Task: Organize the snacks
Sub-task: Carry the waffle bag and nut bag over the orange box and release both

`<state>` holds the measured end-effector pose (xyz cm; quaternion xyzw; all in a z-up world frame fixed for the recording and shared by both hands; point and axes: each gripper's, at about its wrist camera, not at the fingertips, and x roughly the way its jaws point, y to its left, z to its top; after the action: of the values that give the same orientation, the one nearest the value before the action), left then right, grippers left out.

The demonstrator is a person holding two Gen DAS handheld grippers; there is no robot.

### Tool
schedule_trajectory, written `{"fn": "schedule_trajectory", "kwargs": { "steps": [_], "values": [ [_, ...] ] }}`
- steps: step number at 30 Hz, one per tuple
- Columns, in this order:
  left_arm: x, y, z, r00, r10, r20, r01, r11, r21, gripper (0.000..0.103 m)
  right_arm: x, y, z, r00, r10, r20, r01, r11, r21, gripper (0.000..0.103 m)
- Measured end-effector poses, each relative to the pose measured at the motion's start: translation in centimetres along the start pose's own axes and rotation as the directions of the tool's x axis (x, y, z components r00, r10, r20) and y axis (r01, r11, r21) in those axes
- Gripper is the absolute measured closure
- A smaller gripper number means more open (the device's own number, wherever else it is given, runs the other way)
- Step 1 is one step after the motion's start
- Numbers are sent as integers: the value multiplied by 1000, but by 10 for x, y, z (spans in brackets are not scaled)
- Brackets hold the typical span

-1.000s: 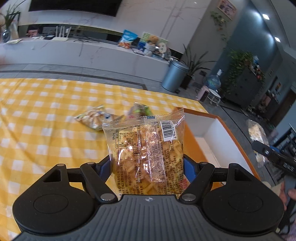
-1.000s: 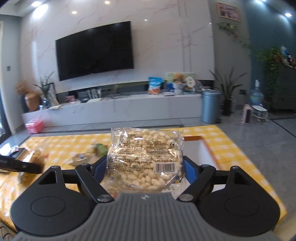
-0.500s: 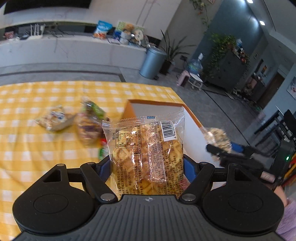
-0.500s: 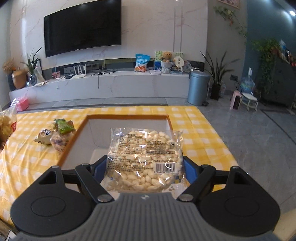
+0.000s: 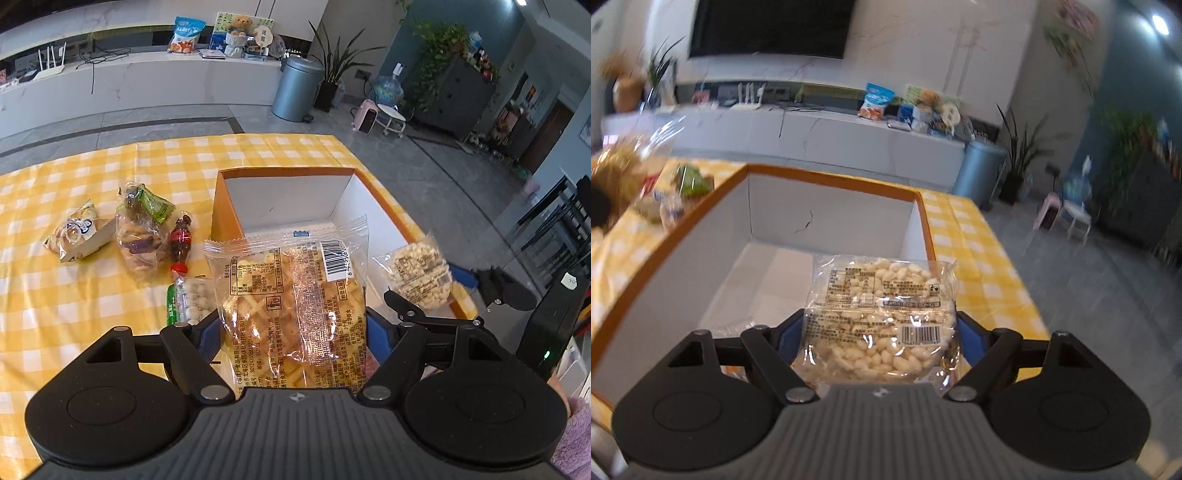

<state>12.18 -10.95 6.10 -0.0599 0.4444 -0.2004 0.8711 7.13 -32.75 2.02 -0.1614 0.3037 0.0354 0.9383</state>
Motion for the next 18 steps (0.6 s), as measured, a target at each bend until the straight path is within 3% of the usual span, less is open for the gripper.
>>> {"fn": "schedule_trajectory", "kwargs": {
  "steps": [4,6,8,11,18],
  "values": [
    [-4,-3,0,1000,14,0,-14,1000,8,16,9,17,-3,996,-75,-49,67,989,-132,22],
    [-7,-4,-1,1000,31,-3,-31,999,16,15,8,22,-3,993,-102,-61,91,982,-163,12],
    [-9,-5,-3,999,35,6,-35,999,31,15,3,27,-2,991,-126,-42,117,977,-180,5],
    [-7,-6,-3,999,35,2,-35,999,39,15,-4,28,0,990,-138,-17,132,974,-184,3],
    [7,-23,5,1000,16,2,-16,997,71,15,-23,-9,3,996,-83,46,79,995,67,3]
  ]
}}
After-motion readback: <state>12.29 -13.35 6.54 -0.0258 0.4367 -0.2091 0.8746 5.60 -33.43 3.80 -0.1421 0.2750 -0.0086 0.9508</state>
